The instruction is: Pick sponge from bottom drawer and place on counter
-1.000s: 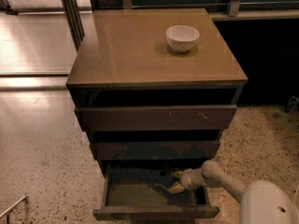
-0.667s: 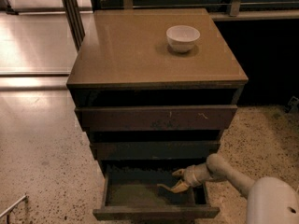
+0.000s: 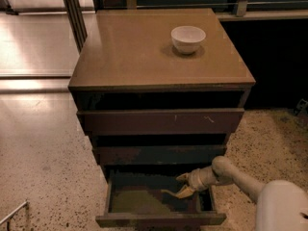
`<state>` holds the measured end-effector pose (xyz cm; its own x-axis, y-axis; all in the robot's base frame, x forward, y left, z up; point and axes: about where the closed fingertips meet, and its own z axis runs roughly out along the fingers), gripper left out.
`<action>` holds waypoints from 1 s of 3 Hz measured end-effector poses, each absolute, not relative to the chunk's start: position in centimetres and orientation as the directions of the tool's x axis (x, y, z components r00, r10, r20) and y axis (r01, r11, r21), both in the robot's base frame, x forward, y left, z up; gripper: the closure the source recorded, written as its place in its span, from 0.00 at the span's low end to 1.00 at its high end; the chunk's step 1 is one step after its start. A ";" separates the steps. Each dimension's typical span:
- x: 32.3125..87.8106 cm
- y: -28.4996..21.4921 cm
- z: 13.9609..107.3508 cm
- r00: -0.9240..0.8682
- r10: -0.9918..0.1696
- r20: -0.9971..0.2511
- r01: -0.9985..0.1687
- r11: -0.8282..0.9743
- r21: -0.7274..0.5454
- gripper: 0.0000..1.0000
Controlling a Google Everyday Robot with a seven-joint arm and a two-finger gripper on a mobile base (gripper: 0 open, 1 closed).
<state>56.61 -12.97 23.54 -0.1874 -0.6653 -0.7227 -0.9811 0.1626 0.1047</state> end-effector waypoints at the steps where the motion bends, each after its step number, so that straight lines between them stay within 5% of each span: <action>1: 56.7 -13.1 26.8 -0.146 -0.677 -0.721 -0.987 0.148 0.060 1.00; 3: 54.2 -13.7 43.3 -0.018 -0.727 -0.686 -0.979 0.152 -0.136 1.00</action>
Offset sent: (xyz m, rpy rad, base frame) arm -0.0558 0.0117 0.2347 -0.1042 -0.2167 0.1111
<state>54.16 -13.68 43.31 -0.0178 -0.7269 -0.6865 -0.9791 0.1519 -0.1355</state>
